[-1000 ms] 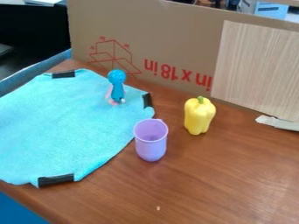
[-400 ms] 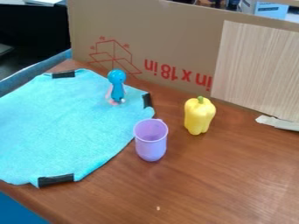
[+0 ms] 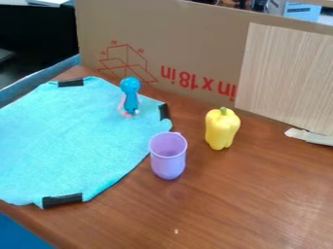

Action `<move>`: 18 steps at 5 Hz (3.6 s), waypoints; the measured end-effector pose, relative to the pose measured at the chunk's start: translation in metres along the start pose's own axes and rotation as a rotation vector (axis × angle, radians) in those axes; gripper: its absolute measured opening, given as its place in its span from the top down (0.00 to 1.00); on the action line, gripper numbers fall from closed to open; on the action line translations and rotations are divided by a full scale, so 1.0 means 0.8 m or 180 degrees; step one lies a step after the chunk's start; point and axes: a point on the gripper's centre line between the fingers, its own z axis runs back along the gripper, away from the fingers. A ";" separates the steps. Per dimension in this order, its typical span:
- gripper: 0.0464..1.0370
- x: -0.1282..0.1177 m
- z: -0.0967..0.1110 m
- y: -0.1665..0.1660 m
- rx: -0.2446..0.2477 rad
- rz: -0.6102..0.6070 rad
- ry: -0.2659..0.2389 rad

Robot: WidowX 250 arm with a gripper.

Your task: Fold the cloth from bottom left to top right

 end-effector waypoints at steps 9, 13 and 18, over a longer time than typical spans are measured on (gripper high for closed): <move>0.99 0.018 0.034 -0.051 -0.0199 0.0495 0.0386; 0.99 0.017 0.079 -0.170 -0.0385 0.0722 0.0528; 0.99 -0.011 0.070 -0.326 -0.0170 0.0673 0.0438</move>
